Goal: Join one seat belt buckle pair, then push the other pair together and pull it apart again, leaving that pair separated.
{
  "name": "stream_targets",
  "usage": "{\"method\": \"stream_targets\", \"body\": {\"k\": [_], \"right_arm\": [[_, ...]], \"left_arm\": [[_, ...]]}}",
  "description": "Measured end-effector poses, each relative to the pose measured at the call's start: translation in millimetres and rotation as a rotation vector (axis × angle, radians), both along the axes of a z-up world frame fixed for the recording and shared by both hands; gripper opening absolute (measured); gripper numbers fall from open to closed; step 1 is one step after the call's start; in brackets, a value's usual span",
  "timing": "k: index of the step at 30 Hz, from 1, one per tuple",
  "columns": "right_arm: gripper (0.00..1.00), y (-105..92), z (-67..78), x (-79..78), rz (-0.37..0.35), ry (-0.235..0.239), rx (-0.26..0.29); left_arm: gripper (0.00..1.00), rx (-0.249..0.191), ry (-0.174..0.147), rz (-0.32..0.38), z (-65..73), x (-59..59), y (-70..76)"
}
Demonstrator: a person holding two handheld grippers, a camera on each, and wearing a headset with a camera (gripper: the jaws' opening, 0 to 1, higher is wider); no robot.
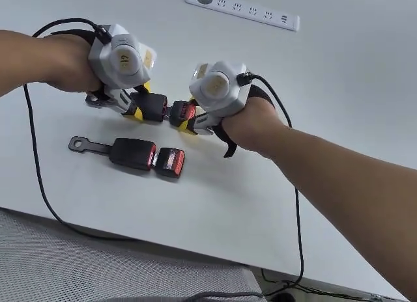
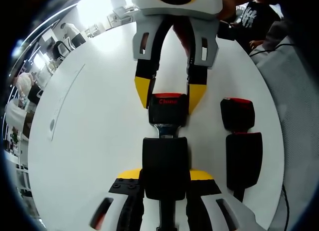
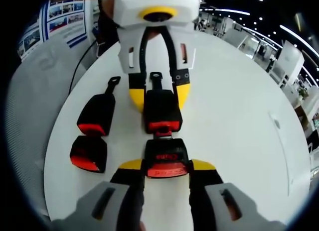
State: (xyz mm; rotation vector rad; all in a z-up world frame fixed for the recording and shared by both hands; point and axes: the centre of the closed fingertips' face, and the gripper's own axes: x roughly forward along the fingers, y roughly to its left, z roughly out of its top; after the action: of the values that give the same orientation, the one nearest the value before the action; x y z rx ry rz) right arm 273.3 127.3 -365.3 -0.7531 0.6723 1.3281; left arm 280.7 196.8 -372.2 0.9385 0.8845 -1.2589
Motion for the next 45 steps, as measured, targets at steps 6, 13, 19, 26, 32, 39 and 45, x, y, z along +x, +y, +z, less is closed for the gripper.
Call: {"method": "stream_targets", "body": {"k": [6,13,19,26,32,39,45], "right_arm": [[0.34,-6.3,-0.1,0.4,0.003,0.0,0.009],[0.35,-19.6,0.3,1.5,-0.013,0.006,0.021],[0.35,-48.3,1.0,-1.1,-0.035,-0.005,0.012],[0.35,-87.1,0.6,-6.7,-0.061,0.015,-0.006],[0.35,-123.5,1.1,-10.1,-0.083,0.016,-0.028],[0.36,-154.3,0.9,-12.5,-0.115,0.024,-0.05],[0.36,-165.9,0.3,-11.8,-0.126,0.029,-0.077]], "left_arm": [[0.32,-0.007,0.009,-0.019,-0.1,0.9,-0.6],[0.32,-0.007,0.005,-0.016,0.5,0.4,-0.7],[0.32,0.0,0.004,-0.01,1.1,-0.6,-1.0],[0.32,0.012,0.005,0.0,-0.2,-0.1,-1.0],[0.32,0.017,0.005,0.006,-0.8,0.5,-0.5],[0.33,0.018,0.002,0.007,-0.6,0.6,0.1],[0.33,0.021,0.002,0.005,0.1,0.0,0.0]]}}
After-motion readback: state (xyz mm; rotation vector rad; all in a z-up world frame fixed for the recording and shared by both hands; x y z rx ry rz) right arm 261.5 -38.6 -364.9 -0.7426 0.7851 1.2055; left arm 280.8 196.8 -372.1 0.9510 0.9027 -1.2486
